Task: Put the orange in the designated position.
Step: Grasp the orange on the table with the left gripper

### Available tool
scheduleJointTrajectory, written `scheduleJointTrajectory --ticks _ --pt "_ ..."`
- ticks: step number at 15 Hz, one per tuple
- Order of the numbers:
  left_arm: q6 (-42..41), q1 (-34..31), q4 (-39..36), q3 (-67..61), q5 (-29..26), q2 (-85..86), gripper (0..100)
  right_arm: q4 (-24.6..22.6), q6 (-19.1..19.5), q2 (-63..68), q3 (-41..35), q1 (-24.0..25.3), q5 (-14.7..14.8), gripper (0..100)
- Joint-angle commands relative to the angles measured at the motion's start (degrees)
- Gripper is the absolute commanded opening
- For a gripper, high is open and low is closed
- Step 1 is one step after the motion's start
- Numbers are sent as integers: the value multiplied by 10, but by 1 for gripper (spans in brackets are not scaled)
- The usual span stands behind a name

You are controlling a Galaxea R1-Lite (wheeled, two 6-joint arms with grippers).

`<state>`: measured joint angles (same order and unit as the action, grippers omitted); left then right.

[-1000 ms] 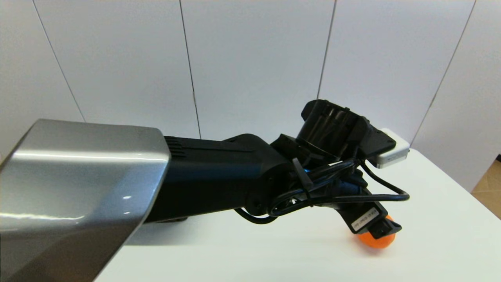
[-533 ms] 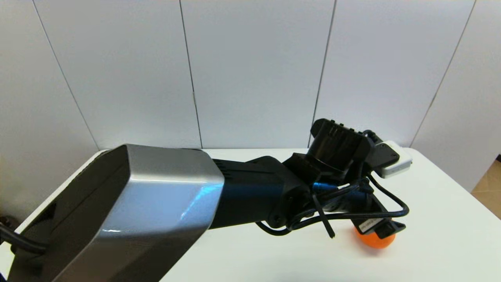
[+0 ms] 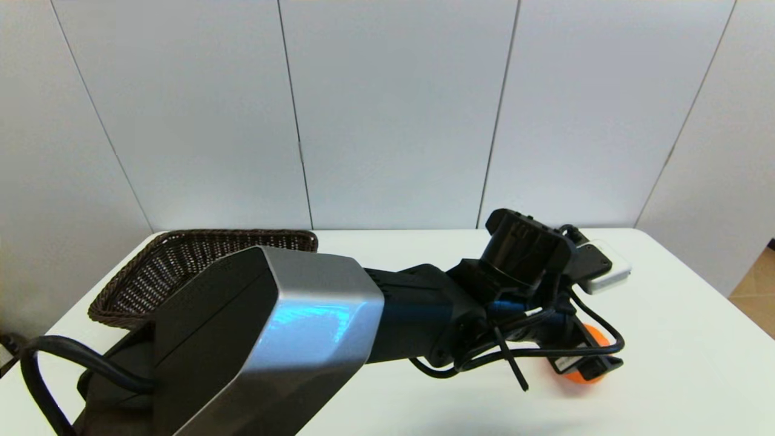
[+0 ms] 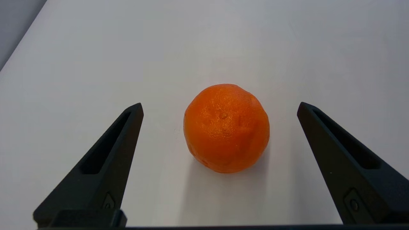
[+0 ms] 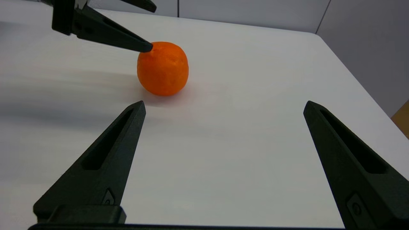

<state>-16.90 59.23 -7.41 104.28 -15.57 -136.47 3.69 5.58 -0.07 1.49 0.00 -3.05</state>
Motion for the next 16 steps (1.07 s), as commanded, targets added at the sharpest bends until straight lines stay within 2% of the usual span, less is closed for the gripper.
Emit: scheduleJointTrajectory --ticks 1,16 --pt "-1 1 -10 3 -1 -17 100 0 0 0 0 0 0 100" --pt "10 0 -38 28 -2 -61 100 0 -4 0 0 0 1 100"
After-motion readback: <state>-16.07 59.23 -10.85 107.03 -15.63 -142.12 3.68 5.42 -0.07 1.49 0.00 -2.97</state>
